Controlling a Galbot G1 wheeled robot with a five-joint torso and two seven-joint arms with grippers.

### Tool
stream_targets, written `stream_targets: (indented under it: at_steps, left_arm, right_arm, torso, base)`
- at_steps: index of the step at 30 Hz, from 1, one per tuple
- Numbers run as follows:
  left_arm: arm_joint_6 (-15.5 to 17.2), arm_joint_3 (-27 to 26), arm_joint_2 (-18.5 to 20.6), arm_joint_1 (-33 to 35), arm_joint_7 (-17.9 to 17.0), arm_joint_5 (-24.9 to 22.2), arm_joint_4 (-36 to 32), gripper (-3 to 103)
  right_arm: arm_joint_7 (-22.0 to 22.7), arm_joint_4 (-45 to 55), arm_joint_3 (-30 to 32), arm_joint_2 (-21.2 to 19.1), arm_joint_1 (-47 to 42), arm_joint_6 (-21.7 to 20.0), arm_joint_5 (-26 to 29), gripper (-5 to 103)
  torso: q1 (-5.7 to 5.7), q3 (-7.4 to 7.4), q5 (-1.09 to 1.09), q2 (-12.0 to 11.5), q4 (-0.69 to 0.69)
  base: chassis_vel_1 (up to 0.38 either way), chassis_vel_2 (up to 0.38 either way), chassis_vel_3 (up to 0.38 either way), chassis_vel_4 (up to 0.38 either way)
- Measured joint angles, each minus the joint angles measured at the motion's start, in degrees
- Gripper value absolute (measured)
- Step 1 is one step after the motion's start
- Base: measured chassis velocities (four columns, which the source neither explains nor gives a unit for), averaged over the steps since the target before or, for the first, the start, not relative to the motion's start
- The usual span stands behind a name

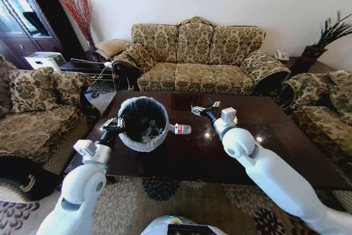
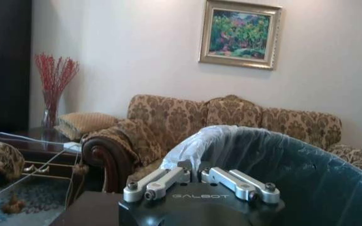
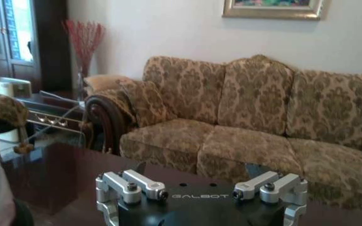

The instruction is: Move to the front of the table and place the trash on the table into the trash bin.

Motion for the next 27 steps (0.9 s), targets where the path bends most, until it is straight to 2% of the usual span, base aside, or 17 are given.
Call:
stream_targets:
  at_steps: [9,11,13,14,15,17,18,20,21,22,23,24,25,26,27]
  left_arm:
    - [-0.71,0.54,-0.17,0.29,0.69,0.09,0.31,3]
    - [-0.92,0.79,-0.22,0.26,1.07,0.22,0.73,3]
    - [-1.1,0.86,-0.22,0.17,1.2,0.26,1.07,3]
    - [-1.1,0.86,-0.22,0.17,1.2,0.26,1.07,3]
    - [-1.21,0.86,-0.21,0.13,1.21,0.29,1.22,3]
    - [-1.43,0.69,-0.18,0.09,1.21,0.46,1.4,3]
    - [-1.43,0.69,-0.18,0.09,1.21,0.46,1.4,3]
    - [-1.62,0.62,-0.65,-0.06,1.26,0.93,1.46,3]
    - [-1.63,0.87,-0.74,-0.39,1.27,1.03,1.64,3]
    - [-1.63,0.87,-0.74,-0.39,1.27,1.03,1.64,3]
    - [-1.63,1.96,-0.9,-1.66,1.43,1.17,2.49,3]
    - [-1.49,2.91,-0.91,-3.03,1.68,1.23,3.5,3]
    - [-1.33,3.57,-1.01,-4.12,1.96,1.39,4.29,3]
    - [-1.33,3.57,-1.01,-4.12,1.96,1.39,4.29,3]
    - [-1.13,3.65,-1.42,-4.57,2.08,1.62,4.52,3]
  right_arm:
    - [-0.4,-2.32,-1.19,2.13,-0.32,-0.1,-1.76,100]
    - [-1.9,-3.74,-1.52,2.28,-1.1,-0.37,-4.23,100]
    - [-7.22,-6.65,-1.53,1.71,-2.04,0.6,-7.26,100]
    - [-7.22,-6.65,-1.53,1.71,-2.04,0.6,-7.26,100]
    - [-10.74,-8.66,-1.52,1.3,-2.3,1.72,-7.97,100]
    - [-18.75,-14.39,-2.36,0.08,-1.83,6.74,-8.38,100]
    - [-18.75,-14.39,-2.36,0.08,-1.83,6.74,-8.38,100]
    - [-27.81,-20.0,-4.12,-1.89,0.43,10.32,-8.44,100]
    - [-30.78,-21.26,-4.58,-2.83,1.02,10.87,-8.37,100]
    - [-30.78,-21.26,-4.58,-2.83,1.02,10.87,-8.37,100]
    - [-35.11,-22.75,-5.27,-4.94,1.72,11.66,-7.88,100]
    - [-37.24,-23.17,-5.93,-6.83,2.18,11.79,-7.2,100]
    - [-39.32,-23.9,-7.48,-8.83,3.2,11.79,-6.46,100]
    - [-39.32,-23.9,-7.48,-8.83,3.2,11.79,-6.46,100]
    - [-42.0,-25.2,-10.45,-9.9,5.41,11.79,-5.83,100]
  torso:
    - [-0.02,-0.01,-0.01,0.01,0.0]
    - [0.01,0.0,0.0,0.0,0.0]
    - [0.06,0.03,-0.01,-0.01,-0.02]
    - [0.06,0.03,-0.01,-0.01,-0.02]
    - [0.08,0.04,-0.01,-0.02,-0.01]
    - [0.09,0.04,0.01,-0.03,-0.01]
    - [0.09,0.04,0.01,-0.03,-0.01]
    - [0.05,0.02,0.02,-0.02,0.02]
    - [0.02,0.02,0.04,-0.02,0.05]
    - [0.02,0.02,0.04,-0.02,0.05]
    - [-0.05,-0.02,0.02,0.0,0.01]
    - [-0.08,-0.04,0.03,0.02,0.03]
    - [-0.07,-0.04,-0.05,0.03,-0.09]
    - [-0.07,-0.04,-0.05,0.03,-0.09]
    - [-0.07,-0.03,-0.03,0.02,-0.09]
  base:
    - [-0.078,0.097,0.088,-0.079]
    - [-0.163,0.185,0.173,-0.16]
    - [-0.154,0.143,0.171,-0.158]
    - [-0.154,0.13,0.155,-0.158]
    - [-0.122,0.13,0.155,-0.096]
    - [-0.061,0.045,0.056,-0.073]
    - [-0.061,0.017,0.03,-0.051]
    - [0.0,0.0,0.0,0.0]
    - [0.0,0.0,0.0,0.0]
    - [0.0,0.0,0.0,0.0]
    - [0.0,0.0,0.0,0.0]
    - [0.0,0.0,0.0,0.0]
    - [0.0,0.0,0.0,0.0]
    - [0.0,0.0,0.0,0.0]
    - [-0.025,-0.065,-0.036,-0.013]
